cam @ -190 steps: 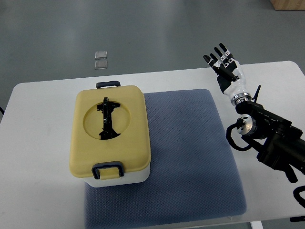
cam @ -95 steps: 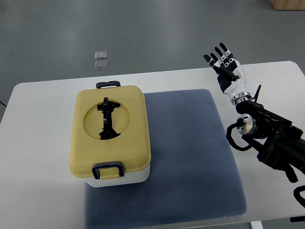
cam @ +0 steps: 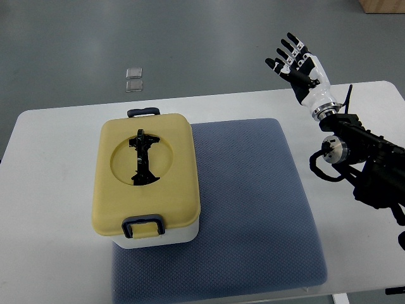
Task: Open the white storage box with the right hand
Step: 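Move the right hand over the yellow lid toward its black handle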
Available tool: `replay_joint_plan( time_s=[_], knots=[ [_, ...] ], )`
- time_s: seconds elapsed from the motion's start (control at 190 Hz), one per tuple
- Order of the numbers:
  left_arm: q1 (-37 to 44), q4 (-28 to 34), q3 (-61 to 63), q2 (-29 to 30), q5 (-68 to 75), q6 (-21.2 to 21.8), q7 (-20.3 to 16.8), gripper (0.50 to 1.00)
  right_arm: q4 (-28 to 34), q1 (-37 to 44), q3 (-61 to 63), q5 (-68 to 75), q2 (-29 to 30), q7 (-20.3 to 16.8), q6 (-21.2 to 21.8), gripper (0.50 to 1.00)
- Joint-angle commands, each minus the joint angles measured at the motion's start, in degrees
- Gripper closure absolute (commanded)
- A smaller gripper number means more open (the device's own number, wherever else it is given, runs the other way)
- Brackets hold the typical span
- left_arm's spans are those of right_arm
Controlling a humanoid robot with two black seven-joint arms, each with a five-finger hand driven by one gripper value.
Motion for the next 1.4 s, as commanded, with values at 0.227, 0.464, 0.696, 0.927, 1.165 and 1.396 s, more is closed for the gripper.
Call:
replay_joint_plan(
  time_s=[0.227,0.464,0.696,0.927,1.165,1.396],
  knots=[
    [0.00,-0.02,0.00,0.00,-0.03,0.00,0.00,0.500,3.73,11.56,-0.51,-31.91,-5.57,0.00,6.53,0.572],
    [0.00,0.06,0.00,0.00,-0.03,0.00,0.00,0.500,12.61,20.45,-6.32,-50.73,-6.80,0.00,12.25,0.572],
    [0.00,-0.02,0.00,0.00,-0.03,0.00,0.00,0.500,18.32,30.64,-15.36,-64.70,-4.69,0.00,14.36,0.572],
    [0.00,-0.02,0.00,0.00,-0.03,0.00,0.00,0.500,20.08,39.52,-20.91,-70.86,-1.53,0.00,17.44,0.572],
    [0.00,-0.02,0.00,0.00,-0.03,0.00,0.00,0.500,20.25,41.28,-23.89,-73.06,0.58,0.00,21.04,0.579],
    [0.00,-0.02,0.00,0.00,0.06,0.00,0.00,0.500,23.59,40.22,-24.95,-73.41,1.11,0.00,21.48,0.601]
  ],
)
